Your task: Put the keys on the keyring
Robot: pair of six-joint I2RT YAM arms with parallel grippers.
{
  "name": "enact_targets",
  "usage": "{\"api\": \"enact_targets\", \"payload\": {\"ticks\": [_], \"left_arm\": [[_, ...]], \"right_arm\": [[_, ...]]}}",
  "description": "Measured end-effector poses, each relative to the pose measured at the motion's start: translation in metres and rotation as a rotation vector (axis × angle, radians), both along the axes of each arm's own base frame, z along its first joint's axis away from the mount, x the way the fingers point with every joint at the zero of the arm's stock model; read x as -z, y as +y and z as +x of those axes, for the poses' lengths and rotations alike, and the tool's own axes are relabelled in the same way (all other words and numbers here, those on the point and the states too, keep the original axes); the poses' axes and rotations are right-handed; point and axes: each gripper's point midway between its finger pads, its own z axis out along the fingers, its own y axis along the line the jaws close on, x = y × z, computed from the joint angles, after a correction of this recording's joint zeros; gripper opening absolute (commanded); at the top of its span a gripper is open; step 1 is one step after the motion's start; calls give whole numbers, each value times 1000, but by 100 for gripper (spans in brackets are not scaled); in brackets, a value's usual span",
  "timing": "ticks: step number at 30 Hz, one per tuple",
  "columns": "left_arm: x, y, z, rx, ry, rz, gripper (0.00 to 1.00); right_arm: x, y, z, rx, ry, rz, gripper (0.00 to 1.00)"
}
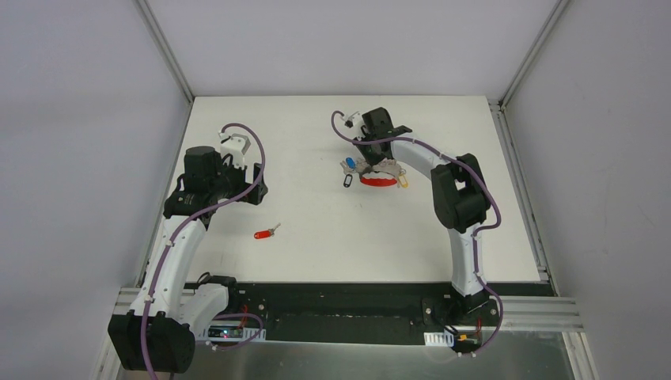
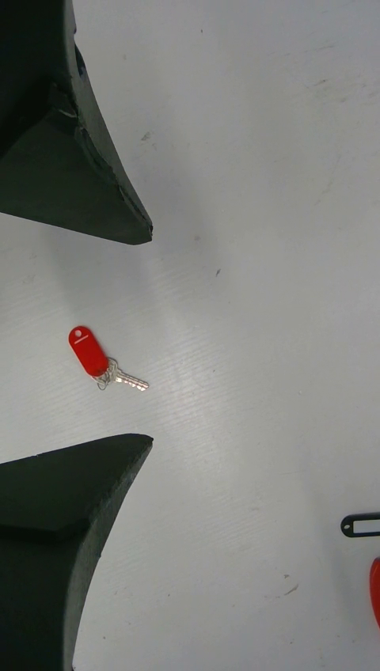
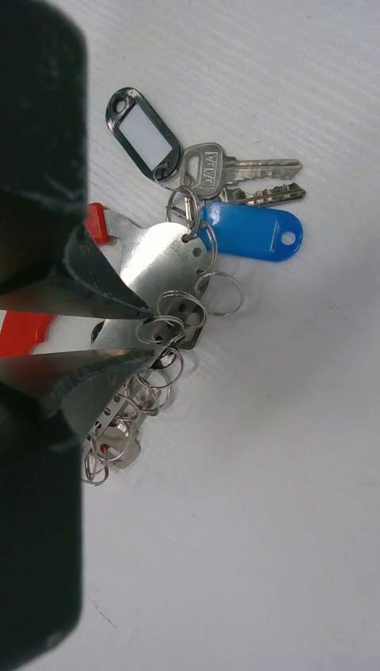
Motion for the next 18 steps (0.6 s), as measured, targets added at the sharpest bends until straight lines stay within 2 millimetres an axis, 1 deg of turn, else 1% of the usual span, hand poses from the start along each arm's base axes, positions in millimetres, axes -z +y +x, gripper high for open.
{"api": "enact_targets", "payload": {"ticks": [12,18], "left_arm": [[0,0,0,3,-1,4,93],[0,0,0,3,-1,4,93]], "right_arm": [[-5,7,1,-20,3,25,23],[-4,11,-2,-34,14,37,24]]}}
